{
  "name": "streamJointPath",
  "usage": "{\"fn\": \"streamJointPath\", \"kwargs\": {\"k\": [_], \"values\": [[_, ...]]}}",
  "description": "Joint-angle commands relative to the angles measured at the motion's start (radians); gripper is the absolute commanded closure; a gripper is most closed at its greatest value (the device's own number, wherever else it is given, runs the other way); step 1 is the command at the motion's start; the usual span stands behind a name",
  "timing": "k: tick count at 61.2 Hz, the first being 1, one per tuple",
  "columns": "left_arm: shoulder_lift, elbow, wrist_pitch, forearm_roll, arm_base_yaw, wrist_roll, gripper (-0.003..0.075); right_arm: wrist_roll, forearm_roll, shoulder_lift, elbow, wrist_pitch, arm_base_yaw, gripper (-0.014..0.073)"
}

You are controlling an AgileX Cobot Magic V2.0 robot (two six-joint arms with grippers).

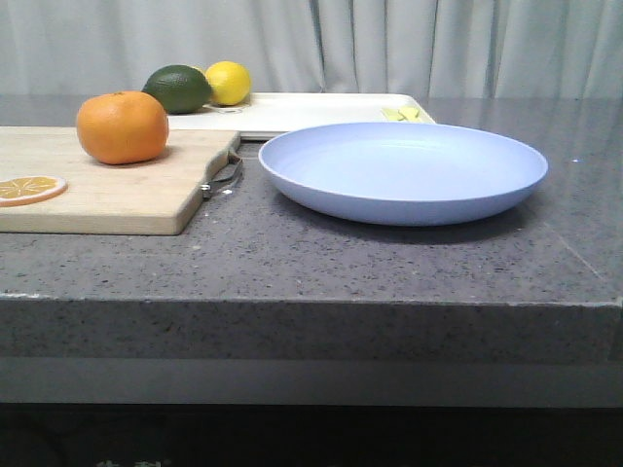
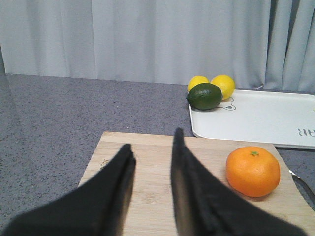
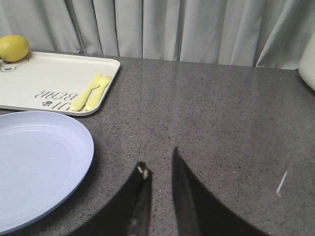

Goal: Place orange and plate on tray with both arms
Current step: 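Move the left gripper over the orange on the cutting board, then lower the left gripper and close it around the orange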

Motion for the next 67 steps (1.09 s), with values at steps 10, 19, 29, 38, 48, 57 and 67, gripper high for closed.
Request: {"fn": "streamJointPath", "kwargs": {"k": [10, 19, 29, 38, 48, 57, 67], "values": [[0.009, -0.035, -0.091, 0.0, -0.002, -0.006, 0.003, -0.006, 0.002, 0.009, -0.038, -0.086, -0.005, -0.0073], [0.009, -0.035, -0.075, 0.0, -0.002, -0.006, 0.0037, -0.006, 0.002, 0.009, -0.038, -0.086, -0.005, -0.0049], [0.009, -0.035, -0.08, 0.0, -0.002, -0.006, 0.0037, -0.006, 0.002, 0.009, -0.038, -0.086, -0.005, -0.0049], [0.013, -0.035, -0.106, -0.024, -0.002, -0.006, 0.0037, -0.006, 0.002, 0.009, -0.038, -0.086, -0.005, -0.0049], [0.11, -0.099, -0.035, -0.038, -0.002, -0.006, 0.0037, -0.006, 0.002, 0.009, -0.038, -0.086, -0.005, -0.0049], [0.29, -0.272, 0.142, -0.092, -0.002, -0.004, 0.0037, -0.006, 0.002, 0.009, -0.038, -0.086, -0.005, -0.0049], [0.503, -0.478, 0.33, -0.098, -0.066, 0.0, 0.0037, -0.006, 0.002, 0.009, -0.038, -0.086, -0.005, -0.0049]]}}
